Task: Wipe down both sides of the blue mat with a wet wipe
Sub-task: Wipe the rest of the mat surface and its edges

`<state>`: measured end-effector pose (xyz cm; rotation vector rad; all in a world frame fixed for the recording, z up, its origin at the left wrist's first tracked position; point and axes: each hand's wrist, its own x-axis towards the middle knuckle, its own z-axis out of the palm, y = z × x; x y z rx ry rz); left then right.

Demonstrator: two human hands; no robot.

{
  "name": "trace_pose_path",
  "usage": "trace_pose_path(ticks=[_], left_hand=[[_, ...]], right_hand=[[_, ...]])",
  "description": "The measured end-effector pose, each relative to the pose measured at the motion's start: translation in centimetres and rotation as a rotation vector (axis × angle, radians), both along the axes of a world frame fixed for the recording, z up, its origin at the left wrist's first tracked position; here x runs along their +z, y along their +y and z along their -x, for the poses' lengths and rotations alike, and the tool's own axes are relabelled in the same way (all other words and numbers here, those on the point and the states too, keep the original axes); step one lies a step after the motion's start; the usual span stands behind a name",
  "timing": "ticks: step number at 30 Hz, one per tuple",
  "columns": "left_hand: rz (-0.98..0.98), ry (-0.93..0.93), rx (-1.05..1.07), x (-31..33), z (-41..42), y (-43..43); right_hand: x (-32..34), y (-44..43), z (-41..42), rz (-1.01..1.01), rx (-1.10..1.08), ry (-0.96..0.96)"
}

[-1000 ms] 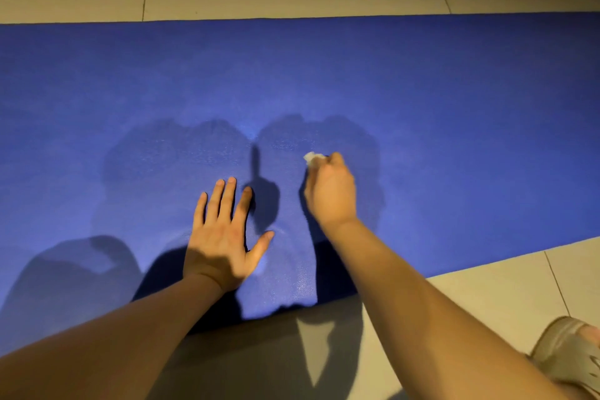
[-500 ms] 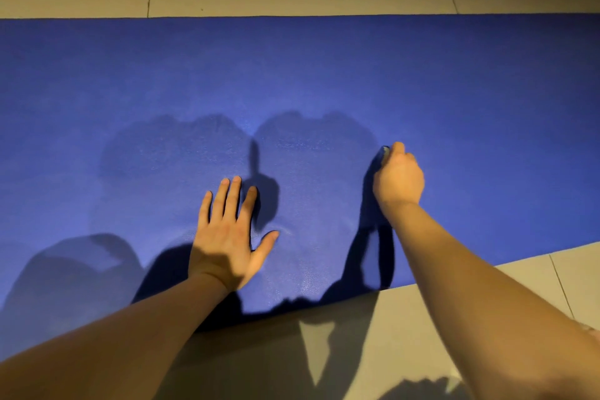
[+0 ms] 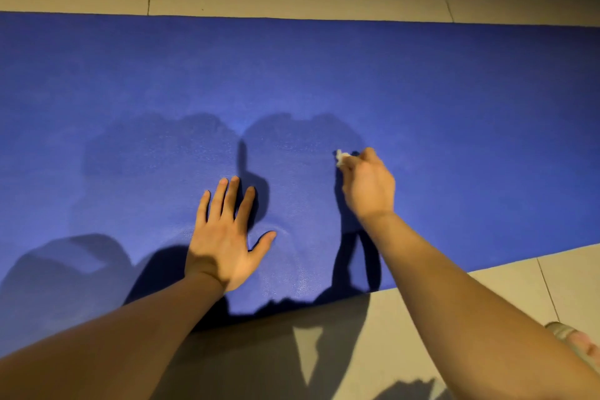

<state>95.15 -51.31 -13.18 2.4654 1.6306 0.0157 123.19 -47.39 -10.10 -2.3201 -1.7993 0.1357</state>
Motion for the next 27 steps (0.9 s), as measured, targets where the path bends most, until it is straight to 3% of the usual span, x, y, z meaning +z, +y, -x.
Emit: trace_pose_path(ticks=[3, 6, 11, 15, 23, 27], left_hand=[[-0.006, -0.024, 0.003, 0.2, -0.1, 0.0], [-0.012, -0.036, -0.003, 0.3, -0.1, -0.1], [-0.003, -0.001, -0.003, 0.4, -0.1, 0.0], [-0.007, 0.010, -0.012, 0.4, -0.2, 0.0], [-0.003, 0.017, -0.012, 0.6, -0.2, 0.0], [-0.004, 0.011, -0.012, 0.7, -0.3, 0.0]], right_hand=[[-0.1, 1.0, -1.5, -0.002, -0.224, 0.077], [0.1, 2.8, 0.8, 0.089, -0.287, 0.151], [-0.1, 3.8, 10.8, 0.081, -0.038, 0.338], [0.0, 3.7, 10.5, 0.111, 0.102, 0.314], [-0.5, 1.2, 0.3, 0.055, -0.383, 0.231], [-0.7, 1.8, 4.9, 0.039, -0.329, 0.306]])
